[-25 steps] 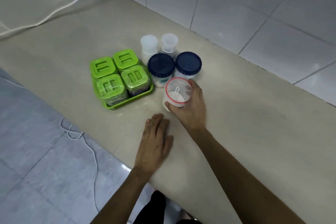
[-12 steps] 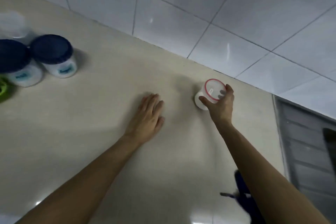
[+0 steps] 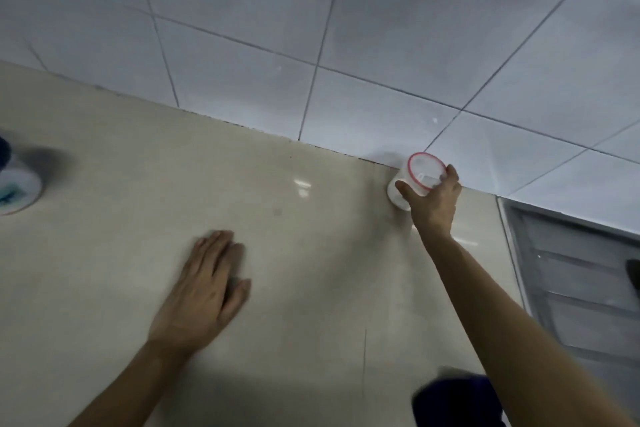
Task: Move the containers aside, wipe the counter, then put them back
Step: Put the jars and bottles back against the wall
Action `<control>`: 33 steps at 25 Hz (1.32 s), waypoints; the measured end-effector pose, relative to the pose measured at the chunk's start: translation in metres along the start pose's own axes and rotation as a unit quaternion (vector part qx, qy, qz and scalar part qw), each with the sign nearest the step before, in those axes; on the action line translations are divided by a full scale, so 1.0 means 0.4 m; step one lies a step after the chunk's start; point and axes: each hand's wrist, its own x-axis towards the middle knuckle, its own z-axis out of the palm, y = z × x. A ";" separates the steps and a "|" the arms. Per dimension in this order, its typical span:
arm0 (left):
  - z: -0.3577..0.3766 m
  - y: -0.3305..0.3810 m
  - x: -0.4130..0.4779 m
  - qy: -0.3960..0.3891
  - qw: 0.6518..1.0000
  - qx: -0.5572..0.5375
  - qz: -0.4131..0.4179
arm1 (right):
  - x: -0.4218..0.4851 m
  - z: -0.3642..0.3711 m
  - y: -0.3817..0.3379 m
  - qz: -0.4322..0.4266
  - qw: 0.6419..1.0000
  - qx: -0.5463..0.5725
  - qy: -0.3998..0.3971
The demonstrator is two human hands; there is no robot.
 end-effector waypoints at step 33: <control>-0.499 -0.644 -0.146 0.233 0.913 -0.002 -0.336 | -0.755 0.585 -0.787 -0.286 0.860 -0.011 -0.423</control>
